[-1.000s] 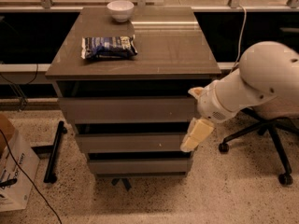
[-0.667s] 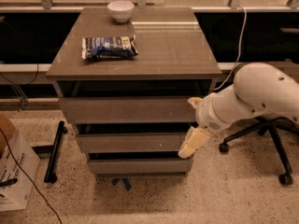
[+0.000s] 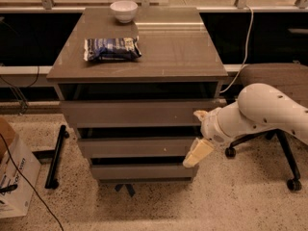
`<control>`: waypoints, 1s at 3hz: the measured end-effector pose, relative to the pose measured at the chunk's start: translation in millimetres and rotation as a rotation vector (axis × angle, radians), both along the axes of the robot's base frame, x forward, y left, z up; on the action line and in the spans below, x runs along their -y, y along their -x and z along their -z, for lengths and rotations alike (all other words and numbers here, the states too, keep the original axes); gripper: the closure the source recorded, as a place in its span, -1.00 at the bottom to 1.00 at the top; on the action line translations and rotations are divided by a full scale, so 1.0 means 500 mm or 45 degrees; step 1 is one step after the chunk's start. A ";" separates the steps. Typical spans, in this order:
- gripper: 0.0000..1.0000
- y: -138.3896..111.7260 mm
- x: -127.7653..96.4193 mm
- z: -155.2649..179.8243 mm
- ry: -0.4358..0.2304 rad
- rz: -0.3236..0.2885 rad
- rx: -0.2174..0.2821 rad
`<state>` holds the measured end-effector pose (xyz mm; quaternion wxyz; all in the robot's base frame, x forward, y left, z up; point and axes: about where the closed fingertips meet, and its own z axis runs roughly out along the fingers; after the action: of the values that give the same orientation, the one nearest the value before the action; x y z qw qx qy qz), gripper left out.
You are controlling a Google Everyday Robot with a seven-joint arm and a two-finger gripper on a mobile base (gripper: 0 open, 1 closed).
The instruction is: Open middle drawer
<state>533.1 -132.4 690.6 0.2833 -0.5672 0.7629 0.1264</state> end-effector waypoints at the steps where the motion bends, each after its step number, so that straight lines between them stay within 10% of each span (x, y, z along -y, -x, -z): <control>1: -1.00 -0.017 -0.006 0.060 0.062 0.053 -0.015; 3: -1.00 -0.069 0.002 0.238 0.138 0.160 -0.076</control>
Offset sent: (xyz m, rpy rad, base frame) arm 0.0429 -0.0028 -0.1410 -0.1706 0.0560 -0.1700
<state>567.5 -133.5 571.6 0.2365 -0.5289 0.8108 0.0836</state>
